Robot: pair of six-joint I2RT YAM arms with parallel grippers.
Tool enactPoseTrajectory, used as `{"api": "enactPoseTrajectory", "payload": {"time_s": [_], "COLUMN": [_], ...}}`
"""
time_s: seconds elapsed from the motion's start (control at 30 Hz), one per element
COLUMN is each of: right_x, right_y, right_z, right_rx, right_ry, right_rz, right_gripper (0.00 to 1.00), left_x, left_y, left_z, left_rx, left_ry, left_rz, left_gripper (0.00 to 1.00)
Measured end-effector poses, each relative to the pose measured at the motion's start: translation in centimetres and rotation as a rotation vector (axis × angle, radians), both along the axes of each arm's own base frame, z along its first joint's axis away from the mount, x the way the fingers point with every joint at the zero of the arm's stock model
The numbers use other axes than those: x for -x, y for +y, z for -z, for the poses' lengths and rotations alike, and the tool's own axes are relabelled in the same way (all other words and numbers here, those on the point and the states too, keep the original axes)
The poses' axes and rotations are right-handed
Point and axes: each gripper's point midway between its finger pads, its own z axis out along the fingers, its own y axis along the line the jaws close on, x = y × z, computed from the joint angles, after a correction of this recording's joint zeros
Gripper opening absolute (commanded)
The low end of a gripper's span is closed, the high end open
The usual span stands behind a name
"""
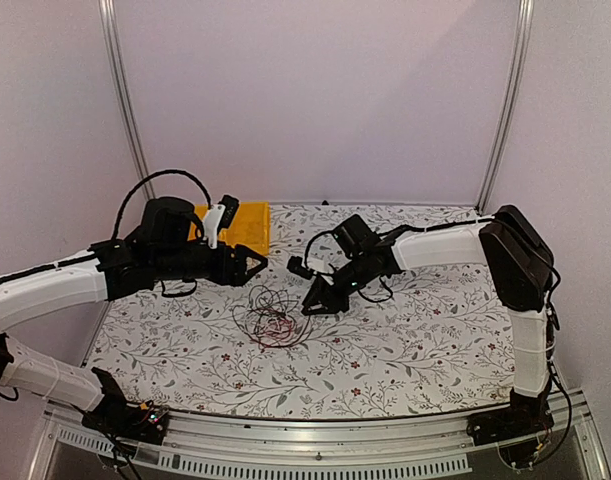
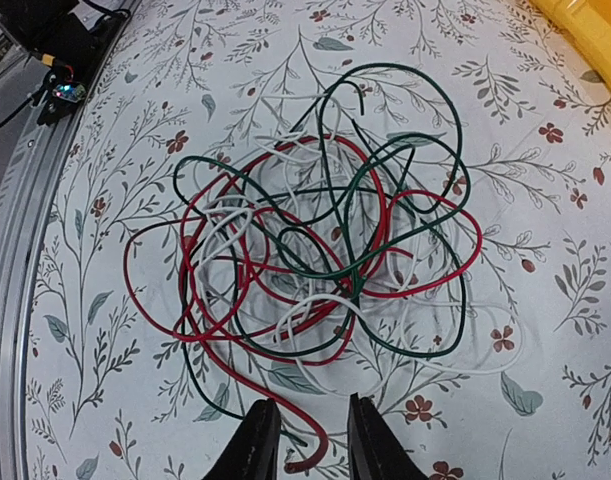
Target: Untangle the cables
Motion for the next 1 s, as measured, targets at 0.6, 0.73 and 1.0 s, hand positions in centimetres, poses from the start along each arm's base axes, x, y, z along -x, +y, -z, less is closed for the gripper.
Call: {"api": "enactPoseTrajectory", "payload": {"time_s": [0.6, 0.73, 1.0], "right_x": [-1.4, -1.7, -1.8], "right_y": [1.2, 2.0, 1.3], "right_z": [-7.0, -15.4, -22.0], "right_rx": [-0.055, -0.187, -0.296], "right_ry": [-0.033, -0.107, -0.137], "right_rz": [0.029, 0.019, 0.023], "right_gripper": [0.00, 0.00, 0.00], "left_x": [3.0, 3.0, -1.7], "left_y": [-2.9, -5.1, -7.6], "left_z": [2.7, 2.9, 7.4], "left_rx": [-0.090, -0.099, -0.168], "left_ry": [-0.143, -0.222, -0.326], "left_rz": [0.167, 0.229, 0.128], "left_gripper": [0.84, 0.84, 0.40]}}
